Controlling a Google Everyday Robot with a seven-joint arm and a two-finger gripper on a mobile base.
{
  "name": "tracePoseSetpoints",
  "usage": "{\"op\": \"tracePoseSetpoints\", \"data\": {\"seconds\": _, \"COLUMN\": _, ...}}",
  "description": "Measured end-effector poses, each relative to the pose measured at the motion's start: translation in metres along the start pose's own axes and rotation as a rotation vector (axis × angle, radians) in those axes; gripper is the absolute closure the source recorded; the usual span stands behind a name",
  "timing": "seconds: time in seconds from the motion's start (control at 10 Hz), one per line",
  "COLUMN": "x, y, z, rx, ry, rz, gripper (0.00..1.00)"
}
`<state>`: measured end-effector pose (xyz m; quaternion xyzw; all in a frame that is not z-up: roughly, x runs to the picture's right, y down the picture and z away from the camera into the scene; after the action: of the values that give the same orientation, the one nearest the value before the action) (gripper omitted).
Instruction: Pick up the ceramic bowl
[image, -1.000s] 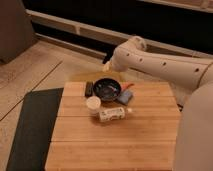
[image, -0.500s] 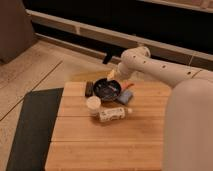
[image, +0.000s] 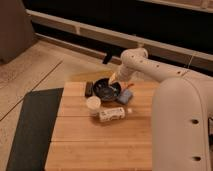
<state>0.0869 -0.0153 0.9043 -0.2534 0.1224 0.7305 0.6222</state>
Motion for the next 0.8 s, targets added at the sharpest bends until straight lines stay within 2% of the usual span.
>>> {"op": "tracePoseSetpoints", "data": {"seconds": 0.4, "x": 0.0, "y": -0.006, "z": 0.025, "rx": 0.056, "ry": 0.078, "rz": 0.004, "gripper": 0.35}}
{"op": "tracePoseSetpoints", "data": {"seconds": 0.8, "x": -0.003, "y": -0.011, "z": 0.041, "rx": 0.078, "ry": 0.118, "rz": 0.039, "gripper": 0.35}}
